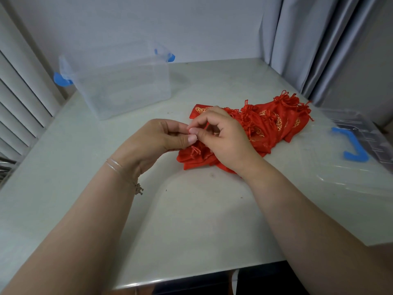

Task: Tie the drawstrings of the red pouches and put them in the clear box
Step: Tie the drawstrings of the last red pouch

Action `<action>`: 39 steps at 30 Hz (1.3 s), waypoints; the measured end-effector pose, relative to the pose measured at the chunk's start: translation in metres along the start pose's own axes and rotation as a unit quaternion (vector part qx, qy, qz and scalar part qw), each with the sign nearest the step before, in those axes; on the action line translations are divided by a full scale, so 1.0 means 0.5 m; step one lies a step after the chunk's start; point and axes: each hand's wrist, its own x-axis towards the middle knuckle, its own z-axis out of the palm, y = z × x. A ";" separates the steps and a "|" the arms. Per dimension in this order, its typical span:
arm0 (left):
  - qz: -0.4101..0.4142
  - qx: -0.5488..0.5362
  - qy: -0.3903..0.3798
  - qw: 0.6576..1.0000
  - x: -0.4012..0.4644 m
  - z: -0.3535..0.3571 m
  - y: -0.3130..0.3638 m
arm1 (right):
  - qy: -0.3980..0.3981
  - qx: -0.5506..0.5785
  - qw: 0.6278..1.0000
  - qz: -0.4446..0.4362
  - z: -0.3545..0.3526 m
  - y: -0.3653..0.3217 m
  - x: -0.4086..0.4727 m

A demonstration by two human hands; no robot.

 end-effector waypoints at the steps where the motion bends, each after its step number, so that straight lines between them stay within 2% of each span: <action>1: 0.003 0.002 -0.003 1.000 0.000 0.000 0.000 | 0.001 0.011 1.000 0.006 -0.001 -0.001 0.000; 4: 0.018 -0.001 -0.004 1.000 -0.001 0.001 0.002 | -0.014 0.087 0.993 0.075 -0.002 -0.008 0.002; 7: 0.048 -0.021 0.000 0.999 -0.003 0.000 0.003 | -0.082 0.130 0.974 0.166 -0.007 -0.004 0.004; 10: 0.065 -0.015 0.000 0.998 -0.005 -0.005 0.004 | -0.137 0.164 0.954 0.211 -0.011 0.003 0.000; 18: 0.100 0.020 0.022 0.995 -0.011 -0.002 0.012 | -0.121 0.199 0.944 0.233 -0.014 -0.005 0.001; 21: 0.100 0.028 0.027 0.994 -0.013 -0.003 0.015 | -0.091 0.231 0.939 0.237 -0.014 -0.011 0.003; 28: 0.114 0.038 0.057 0.991 -0.009 0.003 0.013 | -0.060 0.379 0.879 0.284 -0.007 -0.015 0.009; 33: 0.146 0.025 0.057 0.987 -0.010 0.015 0.017 | -0.028 0.364 0.890 0.275 0.004 -0.010 0.008; 36: 0.158 0.015 0.049 0.986 -0.010 0.012 0.017 | -0.050 0.397 0.876 0.268 -0.002 -0.007 0.007; 39: 0.160 0.014 0.037 0.986 -0.009 0.007 0.013 | -0.061 0.384 0.885 0.258 -0.012 -0.006 0.008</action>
